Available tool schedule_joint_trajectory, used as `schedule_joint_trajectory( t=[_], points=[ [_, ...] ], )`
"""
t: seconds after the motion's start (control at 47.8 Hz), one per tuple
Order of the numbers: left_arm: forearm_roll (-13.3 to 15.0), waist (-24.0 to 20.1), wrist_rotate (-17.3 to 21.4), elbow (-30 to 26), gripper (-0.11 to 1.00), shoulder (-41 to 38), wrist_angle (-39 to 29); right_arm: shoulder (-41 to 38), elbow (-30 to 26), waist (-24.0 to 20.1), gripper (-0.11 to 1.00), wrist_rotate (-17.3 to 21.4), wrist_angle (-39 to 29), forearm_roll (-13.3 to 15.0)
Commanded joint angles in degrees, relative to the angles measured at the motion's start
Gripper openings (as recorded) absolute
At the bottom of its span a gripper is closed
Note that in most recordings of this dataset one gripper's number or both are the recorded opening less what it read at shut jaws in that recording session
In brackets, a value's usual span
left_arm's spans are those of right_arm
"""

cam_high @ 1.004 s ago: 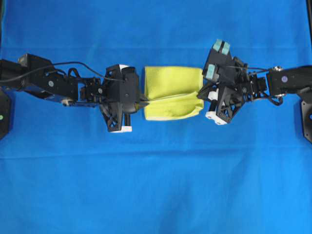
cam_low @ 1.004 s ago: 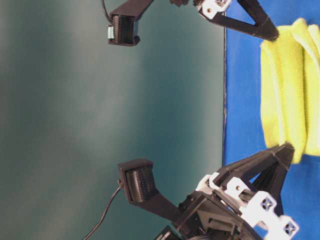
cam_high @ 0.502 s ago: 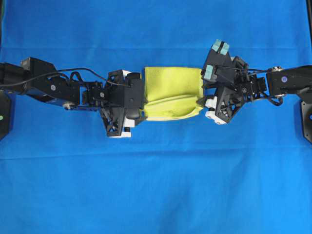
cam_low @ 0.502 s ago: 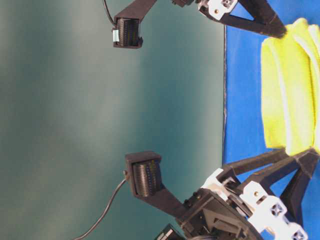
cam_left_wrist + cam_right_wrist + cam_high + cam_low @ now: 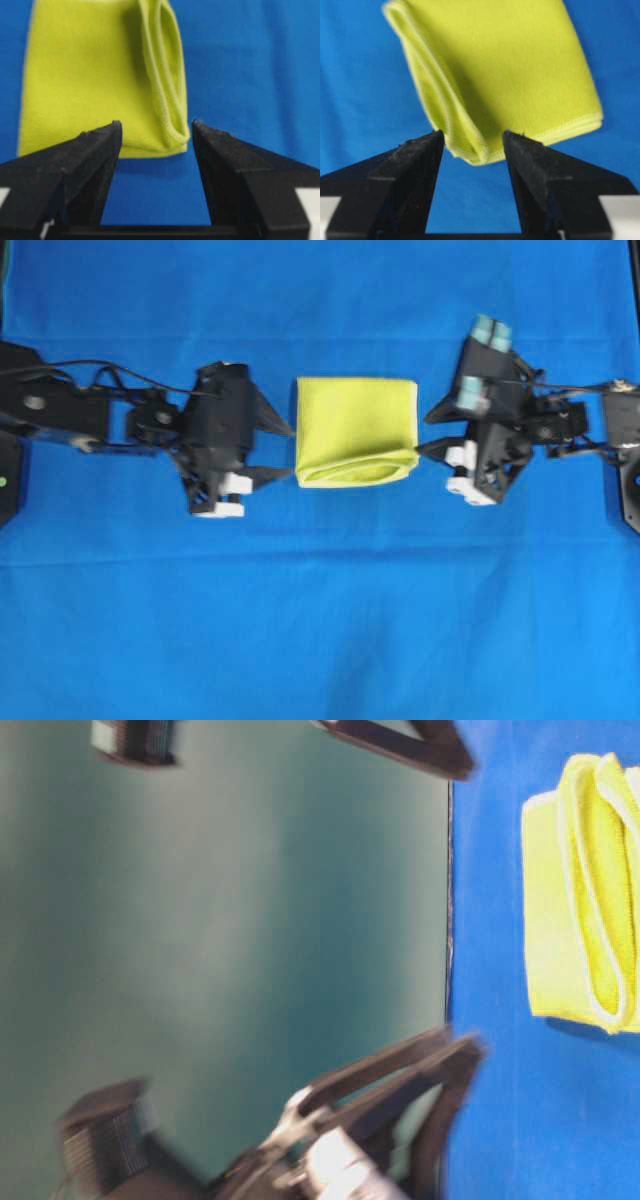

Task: Fold the yellow towel.

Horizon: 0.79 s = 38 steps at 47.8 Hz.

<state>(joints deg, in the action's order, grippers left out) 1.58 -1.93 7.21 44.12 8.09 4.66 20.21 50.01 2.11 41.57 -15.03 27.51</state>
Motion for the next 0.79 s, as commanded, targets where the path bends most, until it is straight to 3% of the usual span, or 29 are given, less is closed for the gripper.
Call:
schedule_joint_trajectory(
  t=[0.0,0.439,0.774],
  points=[
    [0.0,0.18,0.26,0.79,0.55,6.06,-0.88,4.66,-0.88,-0.88,0.56,-0.09,-1.41,0.09],
    [0.0,-0.09,0.62,12.66,0.55,34.63,-2.02,29.0,5.19,-1.05,0.55,-1.14,-5.27,3.43],
    [0.0,-0.09,0.18,20.74,0.55,49.04,-3.87,44.3,13.18,-1.05,0.55,-1.93,-5.89,6.24]
  ],
)
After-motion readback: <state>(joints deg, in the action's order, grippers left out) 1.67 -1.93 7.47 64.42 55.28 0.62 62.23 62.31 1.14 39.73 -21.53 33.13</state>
